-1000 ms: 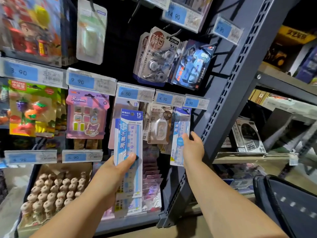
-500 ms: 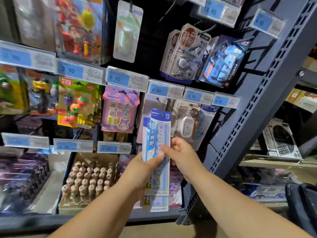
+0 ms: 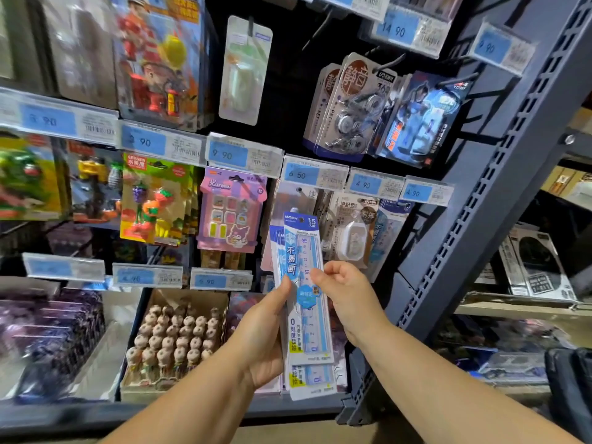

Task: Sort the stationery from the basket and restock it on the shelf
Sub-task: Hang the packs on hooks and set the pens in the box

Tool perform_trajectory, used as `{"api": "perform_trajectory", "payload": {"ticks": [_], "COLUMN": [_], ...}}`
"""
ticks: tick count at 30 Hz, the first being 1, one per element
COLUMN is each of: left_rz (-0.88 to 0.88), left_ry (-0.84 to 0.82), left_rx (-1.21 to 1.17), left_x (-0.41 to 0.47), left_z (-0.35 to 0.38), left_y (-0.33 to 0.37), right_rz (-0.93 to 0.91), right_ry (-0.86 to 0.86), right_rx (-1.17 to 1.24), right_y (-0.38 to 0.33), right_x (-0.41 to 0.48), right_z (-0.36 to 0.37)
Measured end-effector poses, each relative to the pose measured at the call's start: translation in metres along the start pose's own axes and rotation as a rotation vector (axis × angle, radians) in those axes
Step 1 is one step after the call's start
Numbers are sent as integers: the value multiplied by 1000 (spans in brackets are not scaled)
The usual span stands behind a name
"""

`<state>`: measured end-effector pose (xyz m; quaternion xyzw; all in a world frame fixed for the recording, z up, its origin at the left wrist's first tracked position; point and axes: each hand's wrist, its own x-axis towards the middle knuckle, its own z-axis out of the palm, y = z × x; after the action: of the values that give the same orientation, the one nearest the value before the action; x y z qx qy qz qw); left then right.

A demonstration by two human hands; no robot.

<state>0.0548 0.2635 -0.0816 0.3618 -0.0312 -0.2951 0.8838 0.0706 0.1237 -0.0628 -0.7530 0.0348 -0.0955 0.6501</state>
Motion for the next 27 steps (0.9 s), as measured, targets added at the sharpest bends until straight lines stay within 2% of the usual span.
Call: {"api": "perform_trajectory", "payload": {"ticks": [3,10,16,19,21,24,27], "left_rz": [7,59,55,40,40,38,29], "left_ry": [-25,-6,-41,-25,36,39,48], "left_rx": [51,101,20,33,81,112,112], "left_x": [-1,-2,-5,-2,2,7,9], "left_z": [0,2,8,6,2,-1,1], "left_y": [1,3,4,3,1,-3,-7], "right_rz": [63,54,-11,-60,-123,-156,-151], "right_ry": [-37,-88,1,158,343,626,780], "right_rx": [-41,89,194,226,61,-77,-146], "right_y": [-2,-6,-7,-3,3,11,16], "right_x": [-2,-3,1,6,11,15,22], "right_z": [-3,-6,-15,-26,-38,-59,-80]}}
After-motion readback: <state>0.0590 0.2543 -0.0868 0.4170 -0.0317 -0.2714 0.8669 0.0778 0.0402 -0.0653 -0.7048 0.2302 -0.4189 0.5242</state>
